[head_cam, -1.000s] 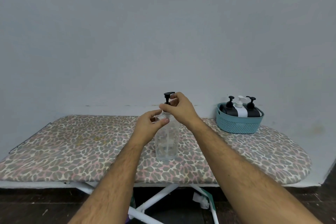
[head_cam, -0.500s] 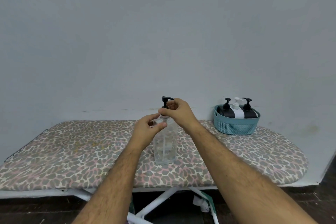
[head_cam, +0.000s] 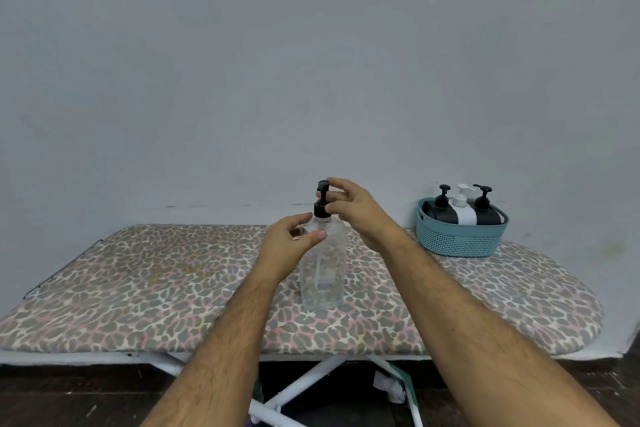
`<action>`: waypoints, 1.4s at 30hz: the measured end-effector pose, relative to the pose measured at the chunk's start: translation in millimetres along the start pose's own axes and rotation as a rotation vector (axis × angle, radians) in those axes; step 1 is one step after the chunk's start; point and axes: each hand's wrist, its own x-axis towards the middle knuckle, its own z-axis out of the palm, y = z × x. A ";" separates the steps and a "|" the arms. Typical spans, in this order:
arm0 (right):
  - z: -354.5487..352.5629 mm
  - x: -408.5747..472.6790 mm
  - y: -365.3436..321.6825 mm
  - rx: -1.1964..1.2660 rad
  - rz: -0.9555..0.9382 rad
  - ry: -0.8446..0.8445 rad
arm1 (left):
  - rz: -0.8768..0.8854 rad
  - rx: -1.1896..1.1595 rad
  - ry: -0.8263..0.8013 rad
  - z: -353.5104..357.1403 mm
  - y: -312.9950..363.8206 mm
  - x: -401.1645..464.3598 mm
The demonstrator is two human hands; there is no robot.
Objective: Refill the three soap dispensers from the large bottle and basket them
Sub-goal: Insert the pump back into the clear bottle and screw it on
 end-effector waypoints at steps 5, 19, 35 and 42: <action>-2.6 -2.7 1.1 -0.113 -0.051 0.089 | 0.009 0.013 0.003 0.4 0.8 -0.4; 6.7 -2.9 -3.3 -0.152 -0.036 0.048 | 0.026 0.005 -0.002 1.0 -0.3 -1.2; -3.0 -1.8 1.3 0.043 0.025 -0.030 | 0.012 -0.029 0.002 -0.1 -2.7 -1.8; 4.4 -0.9 0.2 -0.085 -0.015 0.001 | 0.037 -0.031 -0.003 0.6 -1.8 -2.2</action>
